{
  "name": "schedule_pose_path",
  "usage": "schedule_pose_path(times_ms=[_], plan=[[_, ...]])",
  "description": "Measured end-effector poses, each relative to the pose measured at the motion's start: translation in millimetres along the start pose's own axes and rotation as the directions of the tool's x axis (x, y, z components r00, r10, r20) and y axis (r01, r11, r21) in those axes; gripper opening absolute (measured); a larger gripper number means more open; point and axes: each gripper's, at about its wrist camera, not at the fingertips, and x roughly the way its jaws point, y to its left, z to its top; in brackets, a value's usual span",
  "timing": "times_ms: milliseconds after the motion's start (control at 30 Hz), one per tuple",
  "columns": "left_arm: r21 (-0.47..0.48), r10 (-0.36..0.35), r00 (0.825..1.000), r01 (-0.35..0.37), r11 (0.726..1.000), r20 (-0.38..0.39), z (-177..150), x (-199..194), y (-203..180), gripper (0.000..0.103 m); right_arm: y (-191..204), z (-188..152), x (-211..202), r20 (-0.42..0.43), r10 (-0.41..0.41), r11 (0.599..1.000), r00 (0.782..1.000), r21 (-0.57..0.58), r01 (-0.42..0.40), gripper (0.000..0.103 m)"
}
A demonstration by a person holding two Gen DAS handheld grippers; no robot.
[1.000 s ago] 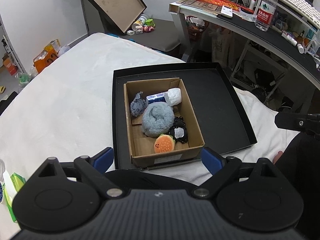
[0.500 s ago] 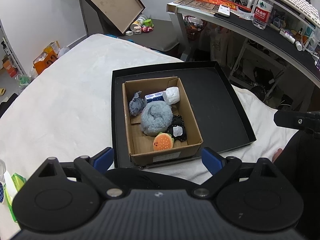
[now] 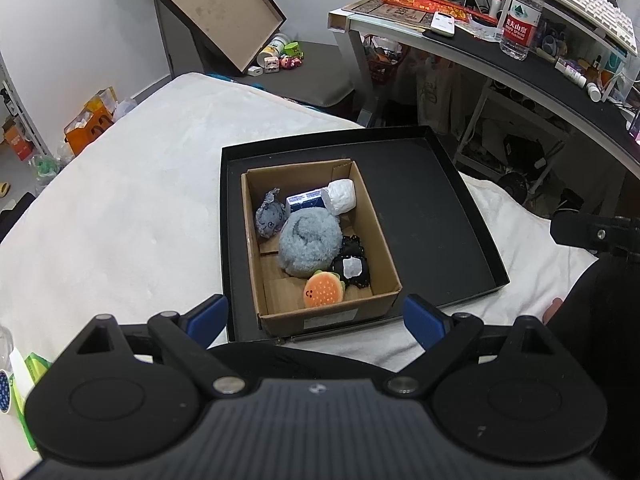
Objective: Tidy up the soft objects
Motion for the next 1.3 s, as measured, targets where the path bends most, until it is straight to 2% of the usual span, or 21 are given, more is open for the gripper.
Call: schedule_pose_path(times_ms=[833, 1300], plan=[[0.018, 0.018, 1.000, -0.018, 1.000, 0.015, 8, -5, -6, 0.094, -6, 1, -5, 0.012, -0.003, 1.000, 1.000, 0.004, 0.003, 0.103], [0.019, 0.005, 1.000, -0.005, 1.000, 0.005, 12, 0, -9, 0.094, -9, 1, -7, 0.011, -0.018, 1.000, 1.000, 0.002, 0.018, 0.103]])
